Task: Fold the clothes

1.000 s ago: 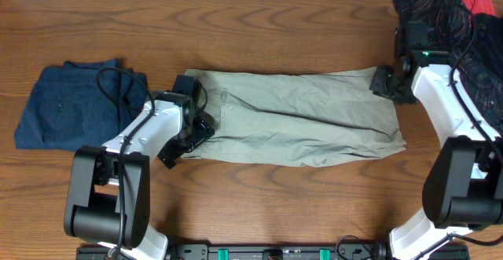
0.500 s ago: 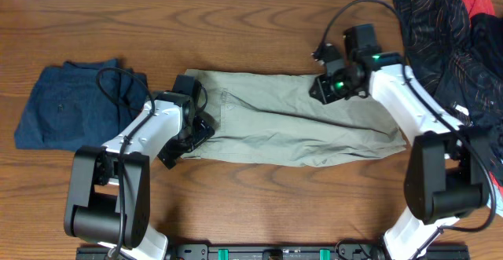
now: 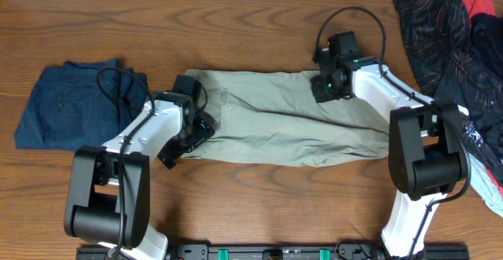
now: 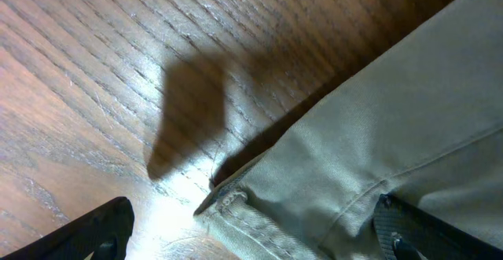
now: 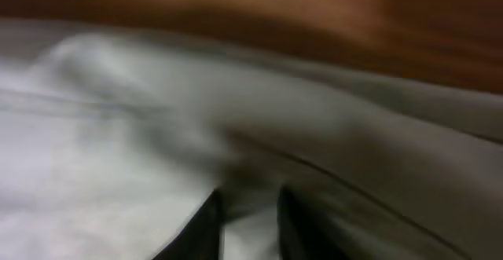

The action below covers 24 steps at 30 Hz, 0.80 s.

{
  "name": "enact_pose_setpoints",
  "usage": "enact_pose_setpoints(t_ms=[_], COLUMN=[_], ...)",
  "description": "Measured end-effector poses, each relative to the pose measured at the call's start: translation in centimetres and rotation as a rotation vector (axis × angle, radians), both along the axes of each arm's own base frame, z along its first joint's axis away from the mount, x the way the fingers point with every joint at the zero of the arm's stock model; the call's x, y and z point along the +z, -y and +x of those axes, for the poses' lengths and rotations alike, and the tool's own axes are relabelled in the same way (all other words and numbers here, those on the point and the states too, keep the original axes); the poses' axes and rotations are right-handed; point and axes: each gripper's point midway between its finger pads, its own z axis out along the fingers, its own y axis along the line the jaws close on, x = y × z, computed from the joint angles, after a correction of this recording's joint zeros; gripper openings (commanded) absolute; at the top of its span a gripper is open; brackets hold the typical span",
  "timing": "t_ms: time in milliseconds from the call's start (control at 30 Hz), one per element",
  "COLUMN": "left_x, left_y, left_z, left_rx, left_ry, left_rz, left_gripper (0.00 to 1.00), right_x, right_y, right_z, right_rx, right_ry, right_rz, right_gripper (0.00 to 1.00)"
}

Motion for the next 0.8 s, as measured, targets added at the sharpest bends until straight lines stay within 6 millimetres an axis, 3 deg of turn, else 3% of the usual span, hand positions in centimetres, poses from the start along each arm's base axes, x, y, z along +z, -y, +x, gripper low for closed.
enact_pose_setpoints(t_ms=[200,500,667,800], left_x=[0.0,0.0,0.0,0.2], left_y=[0.0,0.0,0.2,0.2], left_z=[0.0,-0.1,-0.2,-0.1], left_rx=[0.000,-0.006,-0.057,-0.137], left_ry=[-0.001,-0.006,-0.013,-0.015], left_rz=[0.000,-0.003,-0.013,-0.017], left_gripper=[0.98,0.98,0.98,0.98], right_x=[0.2,0.3,0.4,1.0], right_y=[5.6,12.6,16.8,17.9], right_z=[1.3,1.2,0.3,-0.4], right_rx=[-0.176,-0.396,-0.529,-0.571], right_ry=[0.044,0.036,0.006,-0.009], right_rz=[-0.148,-0.184,-0.175,-0.147], right_gripper=[0.52,0.62,0.70,0.77])
